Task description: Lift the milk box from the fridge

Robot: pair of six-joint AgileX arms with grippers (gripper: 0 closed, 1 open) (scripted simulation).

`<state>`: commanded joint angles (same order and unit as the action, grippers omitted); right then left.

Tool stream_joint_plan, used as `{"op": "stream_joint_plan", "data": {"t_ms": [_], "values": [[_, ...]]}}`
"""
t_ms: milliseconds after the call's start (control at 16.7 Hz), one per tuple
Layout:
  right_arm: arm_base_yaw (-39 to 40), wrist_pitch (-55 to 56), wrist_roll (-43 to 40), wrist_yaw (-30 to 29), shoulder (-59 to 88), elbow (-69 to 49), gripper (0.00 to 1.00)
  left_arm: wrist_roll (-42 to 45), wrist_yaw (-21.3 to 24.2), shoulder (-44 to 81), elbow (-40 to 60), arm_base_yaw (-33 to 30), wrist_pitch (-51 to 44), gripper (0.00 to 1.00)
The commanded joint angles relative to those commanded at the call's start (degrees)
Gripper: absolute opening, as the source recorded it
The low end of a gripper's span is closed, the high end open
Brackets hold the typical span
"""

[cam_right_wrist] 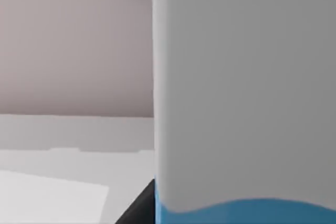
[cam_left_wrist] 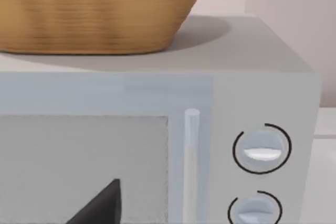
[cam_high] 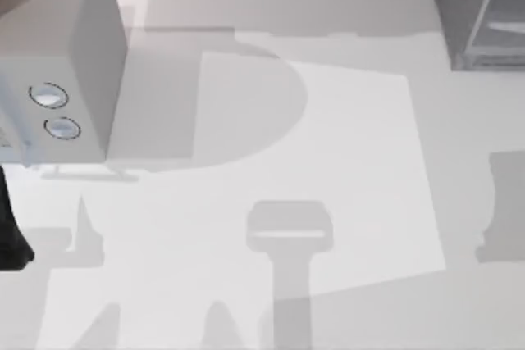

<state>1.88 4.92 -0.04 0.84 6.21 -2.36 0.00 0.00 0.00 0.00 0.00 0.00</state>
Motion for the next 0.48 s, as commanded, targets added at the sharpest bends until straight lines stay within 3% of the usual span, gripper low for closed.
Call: {"op": "stream_joint_plan", "data": {"t_ms": [480], "values": [[10.47,25.12,-0.07,3.68,38.12,-11.78,0.0,0.0,0.0,0.0,0.0,0.0,0.0,1.0]]}}
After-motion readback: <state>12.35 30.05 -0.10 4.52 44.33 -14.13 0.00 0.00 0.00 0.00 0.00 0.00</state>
